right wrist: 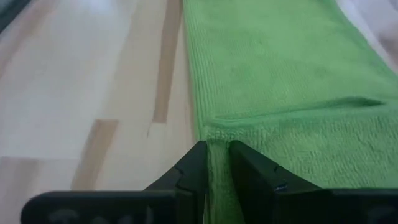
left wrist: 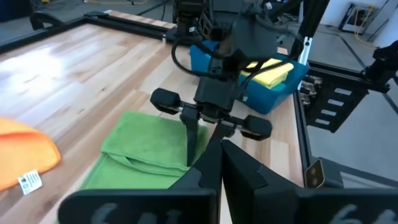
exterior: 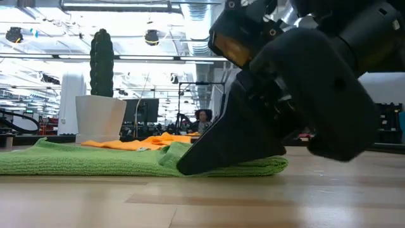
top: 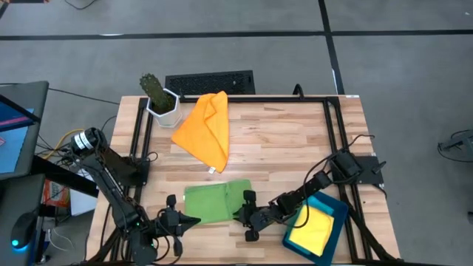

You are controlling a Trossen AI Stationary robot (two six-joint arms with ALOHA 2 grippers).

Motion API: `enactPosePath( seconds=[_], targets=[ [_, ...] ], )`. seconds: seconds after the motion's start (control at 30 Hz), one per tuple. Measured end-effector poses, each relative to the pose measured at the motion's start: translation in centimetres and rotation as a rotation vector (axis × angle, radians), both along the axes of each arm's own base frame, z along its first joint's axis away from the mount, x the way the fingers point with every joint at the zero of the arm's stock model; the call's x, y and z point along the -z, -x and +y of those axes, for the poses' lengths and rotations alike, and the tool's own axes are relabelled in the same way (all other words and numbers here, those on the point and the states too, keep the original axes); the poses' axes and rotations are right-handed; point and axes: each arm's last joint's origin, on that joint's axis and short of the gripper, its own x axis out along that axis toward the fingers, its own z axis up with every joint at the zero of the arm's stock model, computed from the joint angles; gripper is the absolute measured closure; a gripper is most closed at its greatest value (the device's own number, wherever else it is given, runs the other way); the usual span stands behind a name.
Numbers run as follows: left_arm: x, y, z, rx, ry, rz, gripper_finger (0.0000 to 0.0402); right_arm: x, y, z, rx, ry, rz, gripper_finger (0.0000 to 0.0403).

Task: Fold microfiber towels
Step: Fold the green microfiber towel

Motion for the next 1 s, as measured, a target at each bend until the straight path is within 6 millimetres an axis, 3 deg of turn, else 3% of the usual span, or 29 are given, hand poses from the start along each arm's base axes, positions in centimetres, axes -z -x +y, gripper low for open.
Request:
enactPosePath(
  seconds=[0.27, 0.4, 0.57, 0.67, 0.8, 1.0],
  targets=[
    [0.0, 0.0, 0.0, -0.007, 0.031, -0.004, 0.0391, -0.5, 0.1, 0.1, -0.018, -0.003, 0.004, 0.0305],
    [-0.4, 0.1, 0.2, -0.011, 0.05, -0.013, 0.0374, -3.1, 0.0, 0.5, -0.052, 0.0, -0.063, 0.0305],
    [-2.3, 1.0, 1.1, 0.007, 0.093, -0.02, 0.0354, -6.7, 0.6, 0.6, -0.058, 0.044, -0.141, 0.0305],
    [-2.0, 1.7, 1.2, 0.02, 0.137, 0.028, 0.0353, -7.8, 1.0, 0.6, -0.035, 0.063, -0.16, 0.0305],
    [0.2, 2.6, 0.4, 0.014, 0.218, 0.134, 0.0358, -6.9, 0.9, 0.6, -0.011, 0.066, -0.141, 0.0305],
    [4.7, 3.1, -2.2, -0.036, 0.226, 0.128, 0.036, -2.6, 0.2, 0.2, 0.024, 0.076, -0.056, 0.0305]
  ],
)
